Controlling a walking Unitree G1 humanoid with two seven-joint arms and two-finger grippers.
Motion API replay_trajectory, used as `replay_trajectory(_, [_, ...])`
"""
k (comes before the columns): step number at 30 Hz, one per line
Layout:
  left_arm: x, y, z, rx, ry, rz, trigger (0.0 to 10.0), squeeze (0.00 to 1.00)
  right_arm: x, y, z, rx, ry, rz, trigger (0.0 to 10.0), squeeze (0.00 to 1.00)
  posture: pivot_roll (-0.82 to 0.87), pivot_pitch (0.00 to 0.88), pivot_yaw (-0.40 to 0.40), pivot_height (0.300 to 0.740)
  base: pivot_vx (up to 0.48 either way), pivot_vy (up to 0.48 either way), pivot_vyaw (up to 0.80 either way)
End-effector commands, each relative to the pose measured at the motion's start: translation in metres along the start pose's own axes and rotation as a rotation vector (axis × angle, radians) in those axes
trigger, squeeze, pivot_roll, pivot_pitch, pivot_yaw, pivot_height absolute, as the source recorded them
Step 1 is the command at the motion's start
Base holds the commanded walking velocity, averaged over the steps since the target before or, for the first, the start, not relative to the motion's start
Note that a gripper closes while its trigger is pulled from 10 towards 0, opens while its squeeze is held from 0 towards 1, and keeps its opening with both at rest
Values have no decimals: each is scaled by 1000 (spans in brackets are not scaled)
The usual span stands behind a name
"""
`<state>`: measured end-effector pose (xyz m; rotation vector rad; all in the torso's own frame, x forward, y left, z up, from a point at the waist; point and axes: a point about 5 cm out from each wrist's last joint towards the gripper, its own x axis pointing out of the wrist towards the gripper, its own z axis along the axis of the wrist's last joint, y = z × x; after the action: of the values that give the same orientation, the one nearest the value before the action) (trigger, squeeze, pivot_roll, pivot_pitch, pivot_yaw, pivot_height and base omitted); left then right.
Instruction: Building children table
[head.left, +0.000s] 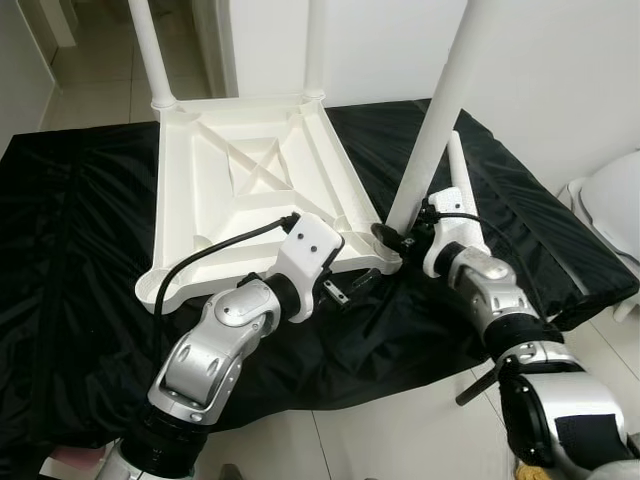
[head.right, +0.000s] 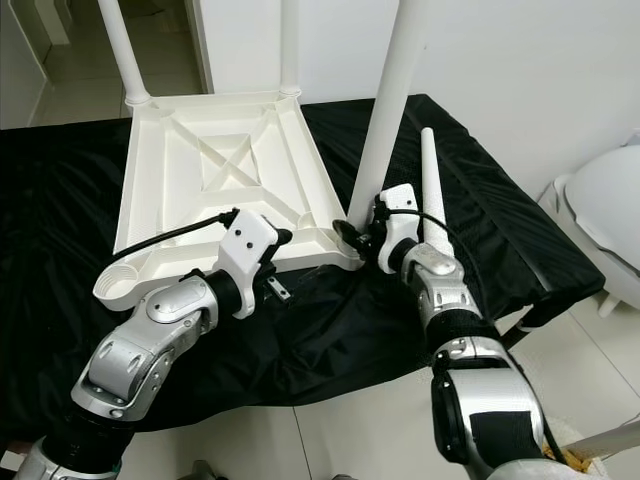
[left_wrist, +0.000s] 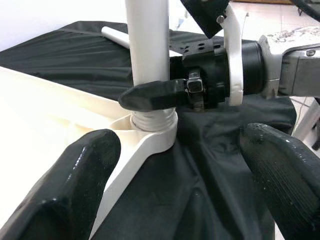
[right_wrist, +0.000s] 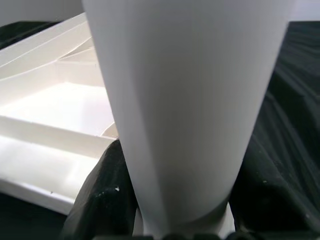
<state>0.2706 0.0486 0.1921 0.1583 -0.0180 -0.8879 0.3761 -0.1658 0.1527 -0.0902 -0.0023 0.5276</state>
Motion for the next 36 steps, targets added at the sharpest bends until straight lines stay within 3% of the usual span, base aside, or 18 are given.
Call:
replay_trajectory(1, [2,-2,0,-4,6,-29,10000,0,0,6,-5,62,-21,-66,0,0,-54,32,14,740,0,0,0])
replay_trajectory(4, [2,-2,0,0,7,-37,10000,0,1,12,-7,87,-35,-107,0,0,-59,33,18,740,0,0,0])
replay_trajectory(9, [4,-2,-1,0,8,-51,10000,0,3,35,-11,198,-79,-331,0,0,-76,28,27,740,0,0,0])
replay_trajectory(13, [5,-2,-1,0,8,-53,10000,0,4,39,-11,215,-83,-375,0,0,-78,27,31,740,0,0,0])
replay_trajectory(14, [7,-2,0,-1,2,-60,10000,0,9,52,-13,269,-80,-458,0,0,-89,21,45,740,0,0,0])
replay_trajectory(16, [7,-2,0,-1,2,-60,10000,0,9,52,-13,269,-80,-458,0,0,-89,21,45,740,0,0,0])
replay_trajectory(21, [8,-2,2,10,3,-78,10000,0,24,80,-12,303,-65,-496,0,0,-81,18,45,740,0,0,0])
replay_trajectory(25, [7,-2,1,12,6,-77,10000,0,22,82,-10,297,-71,-522,0,0,-78,21,38,740,0,0,0])
replay_trajectory(26, [6,-2,0,9,9,-72,10000,0,20,79,-11,291,-60,-525,2039,0,-77,21,30,740,0,0,0])
replay_trajectory(28, [6,-2,0,9,9,-72,10000,0,20,79,-11,291,-60,-525,2039,0,-77,21,30,740,0,0,0])
replay_trajectory(29, [5,-2,-1,7,12,-68,10000,0,18,77,-11,284,-59,-533,4157,0,-76,20,25,740,0,0,0])
replay_trajectory(30, [5,-2,-1,7,12,-68,10000,0,18,77,-11,284,-59,-533,4157,0,-76,20,25,740,0,0,0])
replay_trajectory(31, [5,-2,-2,4,12,-64,10000,0,18,77,-9,286,-69,-512,10000,0,-73,19,16,740,0,0,0])
replay_trajectory(32, [5,-3,-2,2,10,-60,10000,0,17,75,-7,291,-86,-483,10000,1000,-72,17,11,740,0,0,0])
replay_trajectory(36, [5,-4,-3,0,8,-56,10000,0,14,71,-3,284,-107,-456,10000,1000,-71,16,3,740,0,0,0])
